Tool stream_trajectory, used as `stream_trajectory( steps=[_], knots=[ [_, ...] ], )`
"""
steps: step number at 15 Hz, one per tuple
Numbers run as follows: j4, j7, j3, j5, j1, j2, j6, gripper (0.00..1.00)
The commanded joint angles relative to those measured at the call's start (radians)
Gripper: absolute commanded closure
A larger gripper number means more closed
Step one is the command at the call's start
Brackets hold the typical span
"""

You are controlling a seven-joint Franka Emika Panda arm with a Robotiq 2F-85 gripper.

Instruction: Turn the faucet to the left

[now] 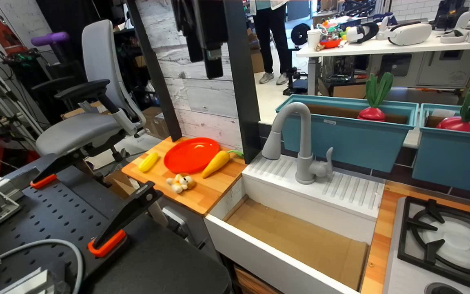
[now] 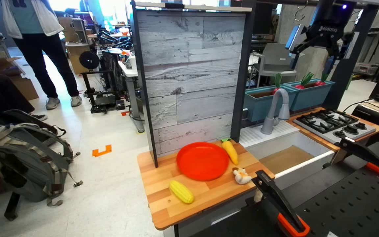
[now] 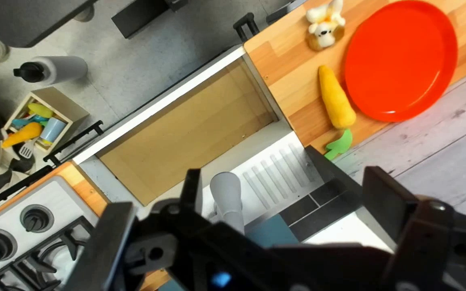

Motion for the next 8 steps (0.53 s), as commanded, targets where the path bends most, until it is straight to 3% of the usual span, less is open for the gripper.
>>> stream_trajectory(
  steps=[1,8],
  knots=[
    [0.117,0.010,0.000,0.025,-0.022,0.144,0.051,0.00],
    [0.278,0.036,-0.009,-0.003,-0.048,0.343,0.080,0.00]
  ],
)
